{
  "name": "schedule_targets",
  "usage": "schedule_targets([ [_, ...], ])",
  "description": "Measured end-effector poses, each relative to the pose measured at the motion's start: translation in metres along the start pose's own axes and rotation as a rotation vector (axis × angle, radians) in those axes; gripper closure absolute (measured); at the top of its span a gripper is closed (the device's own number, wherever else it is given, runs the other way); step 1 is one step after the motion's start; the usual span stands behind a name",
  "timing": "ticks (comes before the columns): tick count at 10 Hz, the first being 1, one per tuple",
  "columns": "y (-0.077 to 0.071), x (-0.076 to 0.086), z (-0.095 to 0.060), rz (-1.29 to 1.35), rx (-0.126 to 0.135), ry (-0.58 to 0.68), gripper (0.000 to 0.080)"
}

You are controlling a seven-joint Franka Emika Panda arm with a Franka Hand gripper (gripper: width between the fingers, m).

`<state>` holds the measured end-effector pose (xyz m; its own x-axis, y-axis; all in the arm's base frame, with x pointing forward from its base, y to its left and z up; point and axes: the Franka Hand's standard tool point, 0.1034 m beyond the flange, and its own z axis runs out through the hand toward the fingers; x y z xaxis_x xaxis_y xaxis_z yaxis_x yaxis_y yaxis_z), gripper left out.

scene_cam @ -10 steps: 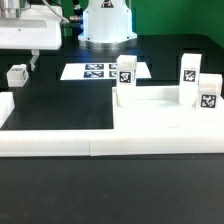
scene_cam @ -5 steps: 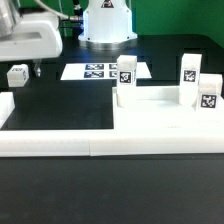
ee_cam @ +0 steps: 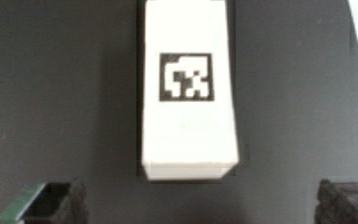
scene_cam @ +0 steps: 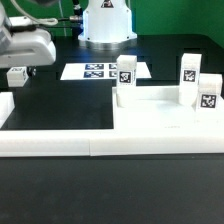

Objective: Assemble square table

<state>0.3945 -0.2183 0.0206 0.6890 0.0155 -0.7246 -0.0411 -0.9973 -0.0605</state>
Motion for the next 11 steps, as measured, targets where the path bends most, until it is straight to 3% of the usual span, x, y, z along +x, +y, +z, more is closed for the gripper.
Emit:
schedule_targets([
  [4, 0.002, 0.004, 0.001, 0.0, -0.005, -0.007, 0.015],
  [6, 0.0, 0.0, 0.01, 0.041, 0.0, -0.089, 0.015],
  [9, -0.001, -0.001, 0.013, 0.054, 0.004, -0.113, 0.015],
  [11, -0.001, -0.001, 0.013, 0.054, 0.004, -0.113, 0.018],
])
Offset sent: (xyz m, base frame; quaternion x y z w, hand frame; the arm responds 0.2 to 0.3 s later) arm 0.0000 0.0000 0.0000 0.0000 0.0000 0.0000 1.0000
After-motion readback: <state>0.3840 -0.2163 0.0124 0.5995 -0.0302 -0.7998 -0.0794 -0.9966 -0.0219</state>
